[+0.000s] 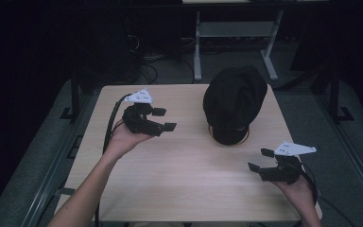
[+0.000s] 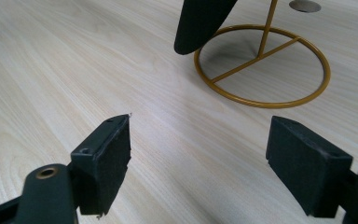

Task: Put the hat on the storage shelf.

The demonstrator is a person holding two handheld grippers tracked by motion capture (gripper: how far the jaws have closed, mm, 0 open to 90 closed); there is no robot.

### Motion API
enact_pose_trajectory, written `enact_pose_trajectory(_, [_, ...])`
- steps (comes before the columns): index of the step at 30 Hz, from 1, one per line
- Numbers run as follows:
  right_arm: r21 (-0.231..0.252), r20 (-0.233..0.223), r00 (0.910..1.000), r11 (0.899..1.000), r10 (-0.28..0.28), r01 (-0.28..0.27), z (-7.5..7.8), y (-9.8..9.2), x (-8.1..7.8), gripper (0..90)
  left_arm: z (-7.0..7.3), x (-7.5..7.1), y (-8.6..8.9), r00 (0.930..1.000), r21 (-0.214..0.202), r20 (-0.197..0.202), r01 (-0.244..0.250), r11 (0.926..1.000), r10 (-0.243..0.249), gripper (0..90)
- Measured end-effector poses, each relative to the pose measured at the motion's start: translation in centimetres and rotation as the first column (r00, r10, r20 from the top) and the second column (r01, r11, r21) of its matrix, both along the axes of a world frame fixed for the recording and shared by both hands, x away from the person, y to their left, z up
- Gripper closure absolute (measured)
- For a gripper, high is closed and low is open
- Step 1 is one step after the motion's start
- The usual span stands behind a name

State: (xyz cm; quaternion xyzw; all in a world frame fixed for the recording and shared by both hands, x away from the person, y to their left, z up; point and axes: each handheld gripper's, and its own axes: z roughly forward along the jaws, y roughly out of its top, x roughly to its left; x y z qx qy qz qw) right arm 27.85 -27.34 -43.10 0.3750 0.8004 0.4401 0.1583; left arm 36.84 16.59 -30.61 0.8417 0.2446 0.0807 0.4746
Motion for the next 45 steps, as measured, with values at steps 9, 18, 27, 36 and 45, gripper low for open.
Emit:
enact_pose_trajectory(9, [-0.006, 0.0, 1.0, 1.0, 0.005, -0.005, 0.0, 0.2, -0.1, 21.6, -0.8, -0.6, 1.0, 0.9998, -0.001, 0.0, -0.019, 0.9998, 0.019, 27.1])
enact_pose_trajectory(18, [-0.016, -0.006, 0.9999, 1.0, 0.011, -0.011, -0.1, 0.3, -0.1, 21.6, -1.8, -1.3, 2.2, 0.9994, -0.002, -0.003, -0.036, 0.9994, 0.036, 27.1])
enact_pose_trajectory(27, [-0.017, -0.008, 0.9999, 1.0, 0.009, -0.009, -0.1, 0.3, -0.1, 21.6, -2.9, -1.9, 3.1, 0.9987, -0.008, -0.008, -0.051, 0.9987, 0.051, 27.0])
enact_pose_trajectory(36, [-0.02, -0.012, 0.9999, 1.0, 0.011, -0.012, -0.2, 0.4, -0.1, 21.6, -4.4, -2.3, 4.5, 0.997, -0.014, -0.029, -0.072, 0.9973, 0.072, 26.7])
enact_pose_trajectory(45, [-0.026, -0.019, 0.9997, 1.0, 0.017, -0.018, -0.3, 0.6, -0.2, 21.6, -5.8, -2.8, 5.4, 0.9945, -0.001, -0.037, -0.098, 0.9952, 0.098, 26.6])
